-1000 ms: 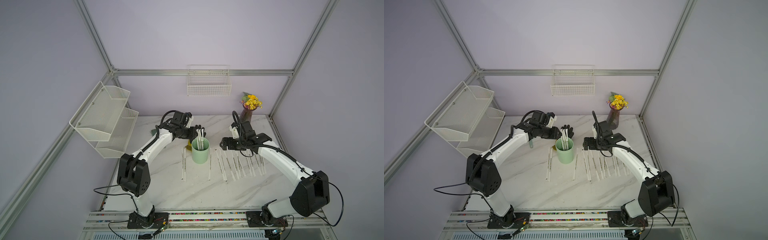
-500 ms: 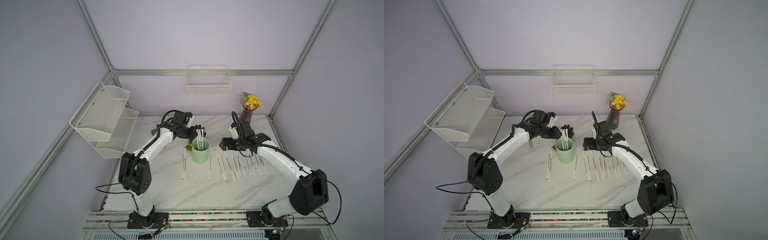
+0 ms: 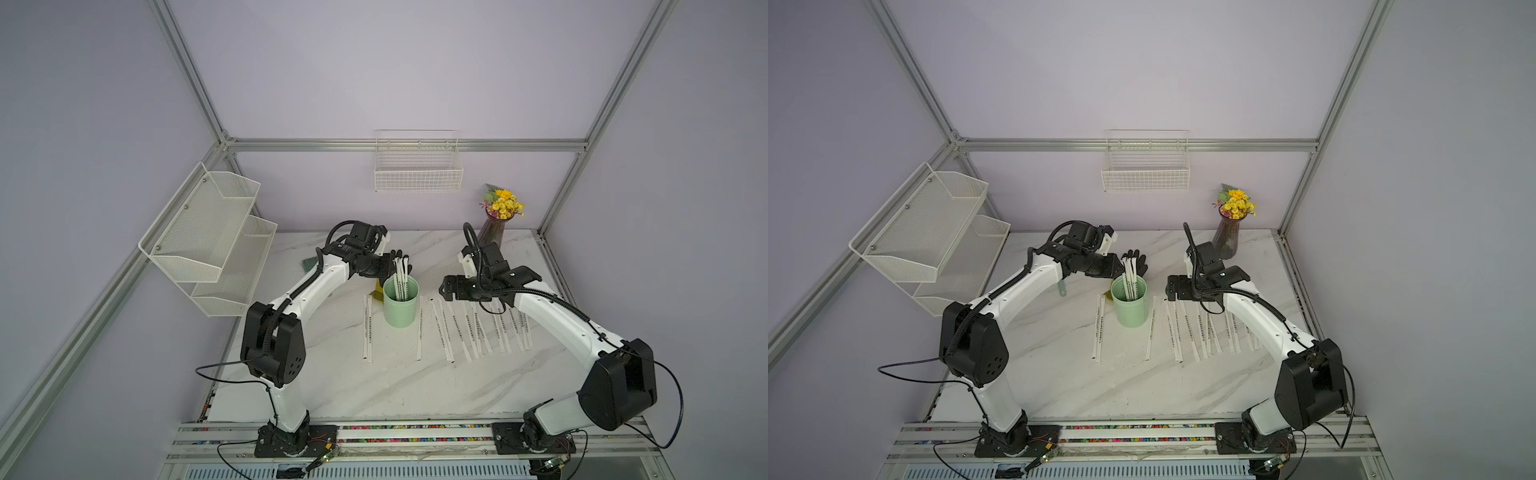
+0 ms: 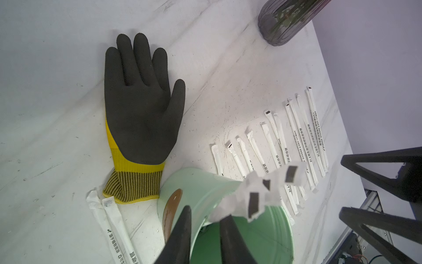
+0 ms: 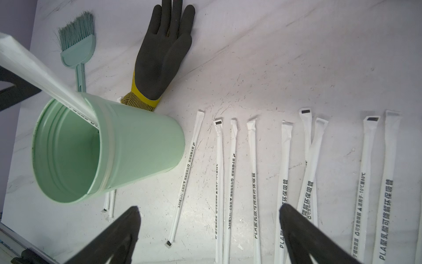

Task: Take the straws out of the storage container
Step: Pick up the straw from the container.

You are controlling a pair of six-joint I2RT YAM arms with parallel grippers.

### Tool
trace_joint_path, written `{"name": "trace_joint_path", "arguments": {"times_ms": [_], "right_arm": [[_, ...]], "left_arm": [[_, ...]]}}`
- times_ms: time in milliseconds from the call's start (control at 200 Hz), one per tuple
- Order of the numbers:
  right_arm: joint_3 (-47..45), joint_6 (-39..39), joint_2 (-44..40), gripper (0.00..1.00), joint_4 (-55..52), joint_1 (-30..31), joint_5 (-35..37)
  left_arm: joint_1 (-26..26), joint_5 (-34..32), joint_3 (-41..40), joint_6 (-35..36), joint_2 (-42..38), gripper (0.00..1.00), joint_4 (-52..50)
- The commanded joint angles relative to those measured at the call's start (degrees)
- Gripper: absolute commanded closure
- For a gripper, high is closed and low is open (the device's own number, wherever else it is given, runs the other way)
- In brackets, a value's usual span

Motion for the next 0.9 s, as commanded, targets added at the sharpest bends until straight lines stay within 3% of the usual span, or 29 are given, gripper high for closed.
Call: {"name": "trace_joint_path", "arguments": {"times_ms": [0, 420, 895], "right_arm": [[-0.19, -0.11, 0.60, 0.03, 0.88, -0.26, 0.17], [-0.27, -0.15, 0.20, 0.03, 0.92, -0.25, 0.09], [0.27, -0.12, 0.73, 0.03, 1.31, -0.25, -0.95]], "left_arm": [[-0.38, 0.37, 2.23, 0.84, -0.25, 0.78, 0.50], [-0.50, -0.02, 1.99, 1.10, -1.50, 0.90, -0.31], [-0.64, -1.03, 2.20, 2.08, -5.42, 0.91, -2.90]]}}
